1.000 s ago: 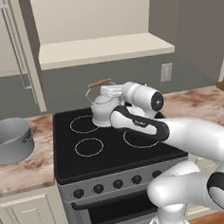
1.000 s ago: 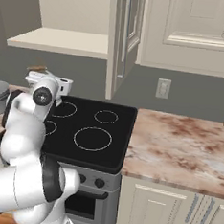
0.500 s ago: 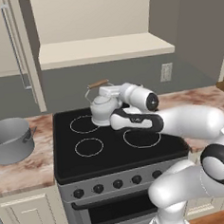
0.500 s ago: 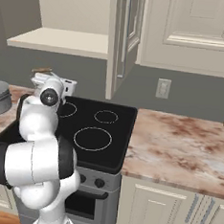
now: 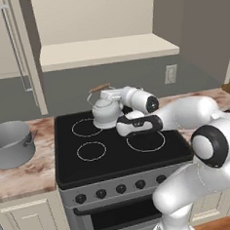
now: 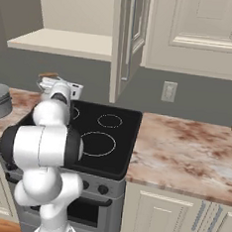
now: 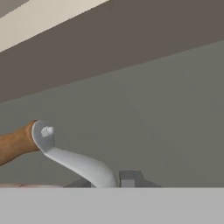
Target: Pick the kettle from the cabinet and place it on a stove burner. Then pick the pot from the counter and place it on another stove burner. Finally, turn both burners on.
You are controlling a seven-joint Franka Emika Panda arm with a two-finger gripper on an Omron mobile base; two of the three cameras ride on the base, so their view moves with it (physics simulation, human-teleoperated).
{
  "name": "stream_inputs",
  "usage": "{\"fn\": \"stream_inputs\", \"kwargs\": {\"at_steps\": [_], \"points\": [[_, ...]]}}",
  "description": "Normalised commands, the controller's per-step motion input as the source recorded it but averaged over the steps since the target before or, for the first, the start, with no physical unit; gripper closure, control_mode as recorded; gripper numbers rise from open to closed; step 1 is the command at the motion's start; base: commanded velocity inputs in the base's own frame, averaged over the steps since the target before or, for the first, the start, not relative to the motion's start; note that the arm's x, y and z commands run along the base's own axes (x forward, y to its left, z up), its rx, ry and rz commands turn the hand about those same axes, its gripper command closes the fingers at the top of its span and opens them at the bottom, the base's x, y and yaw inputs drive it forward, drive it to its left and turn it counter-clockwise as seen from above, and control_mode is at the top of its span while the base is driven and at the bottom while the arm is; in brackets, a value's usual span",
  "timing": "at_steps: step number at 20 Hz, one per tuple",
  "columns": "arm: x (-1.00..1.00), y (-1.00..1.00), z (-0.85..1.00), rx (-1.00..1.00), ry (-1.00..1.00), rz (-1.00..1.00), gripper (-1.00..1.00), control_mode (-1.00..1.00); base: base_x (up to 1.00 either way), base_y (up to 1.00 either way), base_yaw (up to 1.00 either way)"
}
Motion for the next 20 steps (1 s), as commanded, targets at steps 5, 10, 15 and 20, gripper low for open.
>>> {"fn": "stream_inputs", "kwargs": {"at_steps": [5,10,15,20], "points": [[0.15,0.11,-0.07,0.00,0.01,0.00,1.00,-1.00,0.00,0.00,0.00],[0.00,0.08,-0.03,0.00,0.00,0.00,1.00,-1.00,0.00,0.00,0.00],[0.00,0.19,0.00,0.00,0.00,0.00,1.00,-1.00,0.00,0.00,0.00],[0.00,0.24,-0.04,0.00,0.00,0.00,1.00,-1.00,0.00,0.00,0.00]]}}
